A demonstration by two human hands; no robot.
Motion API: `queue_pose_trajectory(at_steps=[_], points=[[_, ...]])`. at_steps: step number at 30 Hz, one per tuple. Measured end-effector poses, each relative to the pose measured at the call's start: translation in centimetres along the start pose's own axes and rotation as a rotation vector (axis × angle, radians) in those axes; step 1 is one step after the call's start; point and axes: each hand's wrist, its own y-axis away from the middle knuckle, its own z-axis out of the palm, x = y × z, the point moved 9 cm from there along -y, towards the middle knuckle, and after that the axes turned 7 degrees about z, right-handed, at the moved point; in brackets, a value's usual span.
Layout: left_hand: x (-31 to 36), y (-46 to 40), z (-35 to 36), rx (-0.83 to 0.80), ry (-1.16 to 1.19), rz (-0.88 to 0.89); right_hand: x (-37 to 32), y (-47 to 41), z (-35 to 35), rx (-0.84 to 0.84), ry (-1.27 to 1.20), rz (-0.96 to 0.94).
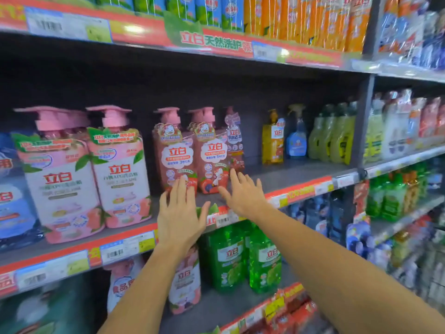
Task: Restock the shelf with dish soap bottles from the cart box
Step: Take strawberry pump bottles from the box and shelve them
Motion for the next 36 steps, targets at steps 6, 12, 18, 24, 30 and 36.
queue_pose_trajectory(at_steps=[6,12,18,24,30,36], points=[[5.7,2.4,1.3,-0.022,-0.075,0.233,2.9,6.7,1.8,0.11,0.027,-0.066],[13.4,7.2,3.7,-0.155,0.102,0.224,10.4,14.4,7.9,-0.064,0.156,-0.039],[23.9,12.1,8.2,-0.544,0.256,0.372,19.6,20.2,10.6,-0.218,0.17,0.024],[36.3,15.9,9.7,-0.685,0.349,0.507,33.5,27.5,9.6,-0.261,0.158,0.254],[52.2,19.7,9.2,-0.802,0.509,0.599,48.1,38.5,7.9,-0.305,0.08,0.541],[67.6,21.9,7.7,-0.866,0.568,0.724,62.1,46.7,6.5,-0.36,0.066,0.747]])
